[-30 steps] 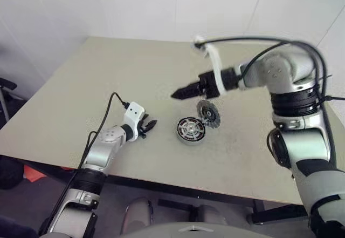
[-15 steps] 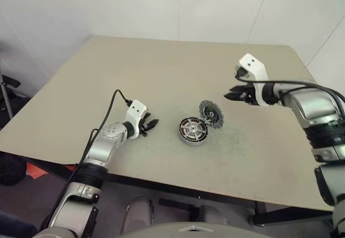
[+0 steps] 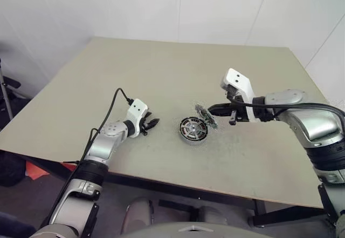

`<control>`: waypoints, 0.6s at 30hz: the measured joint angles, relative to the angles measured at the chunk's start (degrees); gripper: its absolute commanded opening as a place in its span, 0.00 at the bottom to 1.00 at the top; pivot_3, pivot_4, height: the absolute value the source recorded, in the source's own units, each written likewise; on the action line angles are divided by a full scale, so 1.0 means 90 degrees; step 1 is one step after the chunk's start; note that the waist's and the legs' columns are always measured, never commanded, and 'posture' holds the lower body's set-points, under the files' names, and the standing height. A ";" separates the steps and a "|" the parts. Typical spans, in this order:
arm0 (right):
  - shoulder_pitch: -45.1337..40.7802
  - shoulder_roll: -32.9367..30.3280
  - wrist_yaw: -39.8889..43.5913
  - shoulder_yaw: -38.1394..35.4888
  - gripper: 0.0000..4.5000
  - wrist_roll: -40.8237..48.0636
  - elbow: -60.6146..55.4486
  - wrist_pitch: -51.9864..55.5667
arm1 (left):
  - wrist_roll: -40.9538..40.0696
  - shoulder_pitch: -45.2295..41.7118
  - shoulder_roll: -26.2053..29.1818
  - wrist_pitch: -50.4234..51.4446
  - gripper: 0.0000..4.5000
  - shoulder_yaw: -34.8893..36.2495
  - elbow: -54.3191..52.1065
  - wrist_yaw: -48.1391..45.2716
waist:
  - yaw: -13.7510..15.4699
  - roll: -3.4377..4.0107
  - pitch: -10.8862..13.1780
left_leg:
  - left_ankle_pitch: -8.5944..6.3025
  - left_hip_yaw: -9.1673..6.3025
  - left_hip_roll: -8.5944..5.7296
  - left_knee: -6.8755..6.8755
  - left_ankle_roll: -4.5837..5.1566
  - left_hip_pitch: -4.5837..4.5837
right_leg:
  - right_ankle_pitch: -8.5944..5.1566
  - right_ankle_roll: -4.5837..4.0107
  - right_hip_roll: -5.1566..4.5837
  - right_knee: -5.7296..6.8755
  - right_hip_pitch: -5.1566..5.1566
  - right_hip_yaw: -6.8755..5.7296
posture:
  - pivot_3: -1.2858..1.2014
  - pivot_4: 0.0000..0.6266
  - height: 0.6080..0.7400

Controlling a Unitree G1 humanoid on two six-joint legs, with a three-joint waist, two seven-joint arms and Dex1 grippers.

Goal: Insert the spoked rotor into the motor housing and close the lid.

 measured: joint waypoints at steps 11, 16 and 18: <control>0.0257 0.1033 -0.0714 0.0186 0.04 0.0223 -0.0230 0.1010 | 0.0000 0.0004 0.0147 0.0005 0.54 0.0051 -0.0030 0.0031 | 0.0000 -0.0001 -0.0002 | 0.0001 -0.0001 0.0000 -0.0002 -0.0002 0.0011 | 0.0000 0.0000 0.0000 0.0001 0.0009 0.0000 | 0.52 0.00 1.00; 0.0201 0.1492 -0.1147 0.0359 0.04 0.0063 0.0368 0.1223 | 0.0005 -0.0035 0.0165 0.0005 0.54 0.0082 -0.0018 0.0066 | -0.0004 -0.0001 -0.0002 | 0.0002 -0.0001 -0.0001 -0.0003 -0.0005 0.0011 | 0.0000 0.0000 0.0000 0.0001 0.0009 0.0000 | 0.52 0.00 1.00; 0.0161 0.1593 -0.1232 0.0376 0.04 -0.0023 0.0656 0.1055 | 0.0009 -0.0094 0.0164 0.0005 0.54 0.0082 -0.0003 0.0073 | -0.0007 0.0000 -0.0002 | 0.0002 0.0001 -0.0002 -0.0003 -0.0006 0.0013 | 0.0000 0.0000 -0.0001 0.0001 0.0009 0.0003 | 0.52 0.00 1.00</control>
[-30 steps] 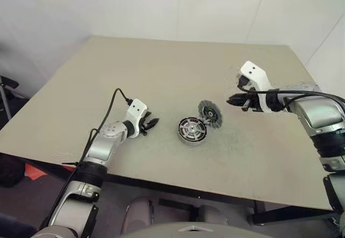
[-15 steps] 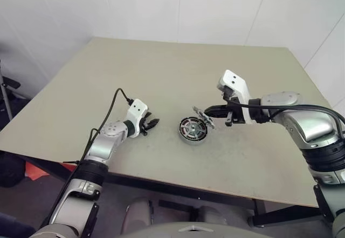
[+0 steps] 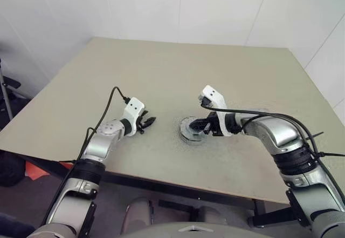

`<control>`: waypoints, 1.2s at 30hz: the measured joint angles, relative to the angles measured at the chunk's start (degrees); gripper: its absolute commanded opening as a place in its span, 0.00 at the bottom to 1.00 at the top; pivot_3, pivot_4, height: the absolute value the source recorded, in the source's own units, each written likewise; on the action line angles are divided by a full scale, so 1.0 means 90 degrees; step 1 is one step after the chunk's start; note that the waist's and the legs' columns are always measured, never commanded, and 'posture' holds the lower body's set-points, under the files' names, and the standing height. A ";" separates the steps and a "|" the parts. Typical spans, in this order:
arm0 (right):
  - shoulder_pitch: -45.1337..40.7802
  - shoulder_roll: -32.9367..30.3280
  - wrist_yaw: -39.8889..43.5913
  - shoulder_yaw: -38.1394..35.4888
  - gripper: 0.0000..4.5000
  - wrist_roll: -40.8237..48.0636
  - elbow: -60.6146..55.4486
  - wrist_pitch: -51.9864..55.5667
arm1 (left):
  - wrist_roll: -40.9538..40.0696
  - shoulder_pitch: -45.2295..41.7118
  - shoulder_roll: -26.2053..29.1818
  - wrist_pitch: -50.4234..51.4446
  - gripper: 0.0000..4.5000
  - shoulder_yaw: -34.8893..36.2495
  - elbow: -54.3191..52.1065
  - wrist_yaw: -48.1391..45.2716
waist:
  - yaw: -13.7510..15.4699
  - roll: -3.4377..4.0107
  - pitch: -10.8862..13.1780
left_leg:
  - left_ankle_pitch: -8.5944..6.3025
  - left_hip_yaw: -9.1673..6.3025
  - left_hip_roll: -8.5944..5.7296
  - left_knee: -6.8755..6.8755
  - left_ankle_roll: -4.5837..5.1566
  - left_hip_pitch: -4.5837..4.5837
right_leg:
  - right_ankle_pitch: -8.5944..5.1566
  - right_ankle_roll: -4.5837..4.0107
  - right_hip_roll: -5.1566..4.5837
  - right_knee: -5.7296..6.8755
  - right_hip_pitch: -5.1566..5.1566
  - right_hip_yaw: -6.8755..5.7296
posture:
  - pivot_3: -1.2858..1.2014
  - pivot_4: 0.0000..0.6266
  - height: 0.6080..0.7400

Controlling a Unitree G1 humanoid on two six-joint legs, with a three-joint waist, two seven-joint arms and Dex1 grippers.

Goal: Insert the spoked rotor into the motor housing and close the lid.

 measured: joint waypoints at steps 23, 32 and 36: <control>0.1093 -0.0158 0.0785 -0.0794 0.46 0.0124 0.0201 -0.2175 | 0.0112 -0.0303 -0.0125 -0.0140 0.54 -0.0113 0.0315 -0.0016 | 0.0011 -0.0006 -0.0001 | -0.0006 -0.0002 -0.0001 -0.0014 0.0008 0.0021 | -0.0002 0.0005 0.0000 -0.0019 0.0035 -0.0003 | 0.52 0.00 1.00; 0.1362 0.0051 0.0712 -0.0750 1.00 -0.0078 0.0443 -0.2667 | 0.0172 -0.0399 -0.0171 -0.0158 0.54 -0.0221 0.0346 -0.0144 | -0.0012 -0.0006 -0.0001 | -0.0006 -0.0001 0.0000 -0.0016 0.0007 0.0016 | -0.0003 0.0006 0.0000 -0.0022 0.0026 -0.0005 | 0.52 0.00 1.00; 0.1461 0.0049 0.0761 -0.0737 1.00 -0.0104 0.0365 -0.2684 | 0.0179 -0.0433 -0.0138 -0.0202 0.54 -0.0219 0.0410 -0.0157 | -0.0005 -0.0006 -0.0001 | -0.0007 -0.0001 -0.0001 -0.0016 0.0010 0.0015 | -0.0003 0.0007 0.0000 -0.0028 0.0030 -0.0005 | 0.52 0.00 1.00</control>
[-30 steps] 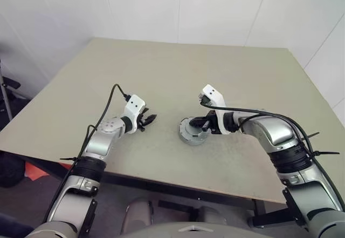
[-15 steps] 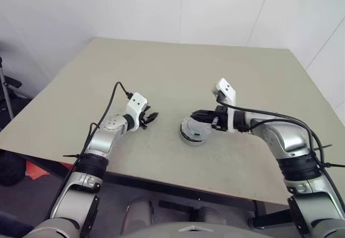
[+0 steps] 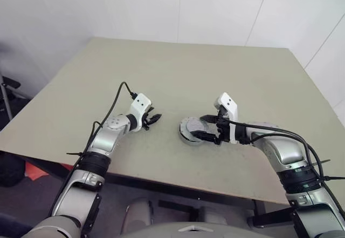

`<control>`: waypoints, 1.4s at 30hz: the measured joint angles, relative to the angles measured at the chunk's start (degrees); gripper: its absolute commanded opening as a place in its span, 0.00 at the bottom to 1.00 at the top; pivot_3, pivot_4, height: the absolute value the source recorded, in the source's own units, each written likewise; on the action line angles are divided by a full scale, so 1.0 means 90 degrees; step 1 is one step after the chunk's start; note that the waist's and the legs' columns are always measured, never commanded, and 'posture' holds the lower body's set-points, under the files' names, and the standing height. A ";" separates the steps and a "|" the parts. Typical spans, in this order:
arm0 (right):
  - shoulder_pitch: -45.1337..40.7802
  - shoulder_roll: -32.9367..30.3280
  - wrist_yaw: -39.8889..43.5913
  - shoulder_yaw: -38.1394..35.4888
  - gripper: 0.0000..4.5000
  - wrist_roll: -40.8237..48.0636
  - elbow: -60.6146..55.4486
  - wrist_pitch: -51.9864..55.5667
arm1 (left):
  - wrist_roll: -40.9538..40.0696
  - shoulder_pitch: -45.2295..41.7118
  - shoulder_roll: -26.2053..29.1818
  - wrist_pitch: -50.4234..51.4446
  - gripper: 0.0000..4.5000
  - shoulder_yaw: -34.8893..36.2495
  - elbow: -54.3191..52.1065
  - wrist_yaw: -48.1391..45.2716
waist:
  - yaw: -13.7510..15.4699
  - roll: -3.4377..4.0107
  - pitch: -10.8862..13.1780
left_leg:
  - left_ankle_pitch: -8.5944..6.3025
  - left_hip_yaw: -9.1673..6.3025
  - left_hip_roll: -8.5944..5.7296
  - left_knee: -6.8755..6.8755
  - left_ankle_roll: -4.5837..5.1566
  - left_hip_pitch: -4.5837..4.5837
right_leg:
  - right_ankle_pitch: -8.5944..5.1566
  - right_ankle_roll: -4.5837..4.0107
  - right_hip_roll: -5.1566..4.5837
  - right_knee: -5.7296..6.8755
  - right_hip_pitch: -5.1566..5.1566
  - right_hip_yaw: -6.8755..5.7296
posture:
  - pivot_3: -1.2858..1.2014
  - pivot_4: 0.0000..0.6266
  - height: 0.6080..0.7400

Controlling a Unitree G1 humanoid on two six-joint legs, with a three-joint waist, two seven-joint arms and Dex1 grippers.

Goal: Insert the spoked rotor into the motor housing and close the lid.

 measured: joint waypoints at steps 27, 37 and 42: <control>-0.0124 0.0189 0.0071 0.0225 0.68 -0.0543 0.0400 -0.0792 | 0.0002 0.0004 0.0092 -0.0016 0.54 0.0002 0.0039 0.0018 | -0.0026 0.0000 0.0000 | 0.0003 0.0001 0.0002 0.0001 -0.0004 0.0012 | -0.0021 0.0035 0.0000 -0.0001 0.0007 0.0002 | 0.52 0.00 1.00; -0.0117 0.0049 0.0400 0.0299 0.68 -0.0830 0.0518 -0.1300 | 0.0002 0.0004 0.0114 -0.0016 0.54 0.0002 0.0039 0.0017 | -0.0019 -0.0001 0.0001 | 0.0001 0.0001 0.0001 -0.0002 -0.0001 0.0008 | -0.0011 0.0018 0.0000 -0.0002 0.0005 0.0001 | 0.52 0.00 1.00; -0.0065 -0.0063 0.0542 0.0306 0.68 -0.0960 0.0568 -0.1613 | 0.0001 0.0004 0.0114 -0.0016 0.54 0.0002 0.0039 0.0020 | -0.0019 -0.0001 0.0001 | 0.0001 0.0001 0.0001 -0.0002 -0.0001 0.0007 | -0.0017 0.0029 0.0000 -0.0008 0.0005 0.0001 | 0.52 0.00 1.00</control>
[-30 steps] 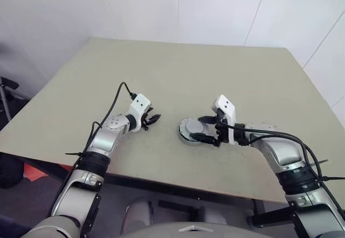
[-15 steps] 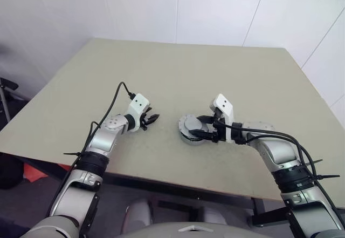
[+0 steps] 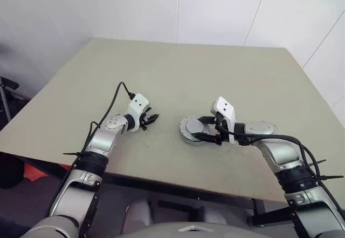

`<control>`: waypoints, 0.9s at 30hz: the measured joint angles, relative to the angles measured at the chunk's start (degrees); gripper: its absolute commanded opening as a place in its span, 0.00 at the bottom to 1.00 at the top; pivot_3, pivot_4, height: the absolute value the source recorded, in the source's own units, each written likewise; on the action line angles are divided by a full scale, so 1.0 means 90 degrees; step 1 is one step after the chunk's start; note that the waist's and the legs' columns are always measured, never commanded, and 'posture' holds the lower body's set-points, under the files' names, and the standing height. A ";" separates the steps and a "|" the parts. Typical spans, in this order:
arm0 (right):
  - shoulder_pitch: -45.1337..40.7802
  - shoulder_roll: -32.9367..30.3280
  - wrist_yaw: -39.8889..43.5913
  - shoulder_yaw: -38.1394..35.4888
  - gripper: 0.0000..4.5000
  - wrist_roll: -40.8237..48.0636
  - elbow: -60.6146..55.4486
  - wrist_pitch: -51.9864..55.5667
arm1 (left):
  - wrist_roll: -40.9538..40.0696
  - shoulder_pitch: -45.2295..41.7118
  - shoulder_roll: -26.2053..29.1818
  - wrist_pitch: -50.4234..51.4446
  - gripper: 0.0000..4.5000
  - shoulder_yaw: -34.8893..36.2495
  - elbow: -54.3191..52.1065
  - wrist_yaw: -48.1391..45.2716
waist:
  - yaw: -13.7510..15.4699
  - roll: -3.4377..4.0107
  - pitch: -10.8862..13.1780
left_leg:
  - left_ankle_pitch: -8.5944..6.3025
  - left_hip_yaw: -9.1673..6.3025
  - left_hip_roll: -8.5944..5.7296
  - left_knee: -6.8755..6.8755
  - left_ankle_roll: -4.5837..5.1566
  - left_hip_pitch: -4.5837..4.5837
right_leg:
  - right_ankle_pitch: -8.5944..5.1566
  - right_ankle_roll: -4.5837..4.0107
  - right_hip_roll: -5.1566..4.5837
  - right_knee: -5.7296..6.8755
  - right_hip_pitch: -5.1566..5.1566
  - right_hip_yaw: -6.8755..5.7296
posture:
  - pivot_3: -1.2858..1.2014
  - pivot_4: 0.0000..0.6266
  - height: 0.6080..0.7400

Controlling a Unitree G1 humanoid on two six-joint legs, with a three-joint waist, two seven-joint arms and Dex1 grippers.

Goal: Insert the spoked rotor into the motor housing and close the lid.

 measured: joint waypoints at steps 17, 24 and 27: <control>-0.0120 -0.0048 -0.0071 0.0099 0.68 -0.0196 -0.0017 0.0230 | -0.0106 0.0000 -0.0177 0.0162 0.54 0.0051 -0.0056 0.0002 | -0.0004 0.0000 0.0000 | -0.0001 0.0000 0.0000 -0.0003 0.0002 0.0015 | -0.0007 0.0011 0.0000 -0.0034 0.0027 0.0000 | 0.52 0.00 1.00; -0.0203 -0.0048 -0.0127 0.0115 0.68 -0.0266 0.0261 0.0054 | -0.1262 -0.0887 -0.1468 0.1663 0.50 0.0544 -0.0169 0.0007 | -0.0006 -0.0016 0.0011 | -0.0002 0.0008 -0.0012 0.0002 0.0003 0.0017 | -0.0009 0.0012 -0.0010 -0.0088 0.0052 0.0002 | 0.52 0.00 1.00; -0.0245 0.0000 -0.0169 0.0159 0.68 -0.0323 0.0356 -0.0046 | -0.1777 -0.1456 -0.1887 0.2270 0.35 0.0563 -0.0175 -0.0225 | -0.0023 -0.0018 0.0012 | -0.0002 0.0009 -0.0033 0.0000 0.0003 0.0031 | -0.0010 0.0013 -0.0027 -0.0095 0.0061 0.0002 | 0.52 0.00 1.00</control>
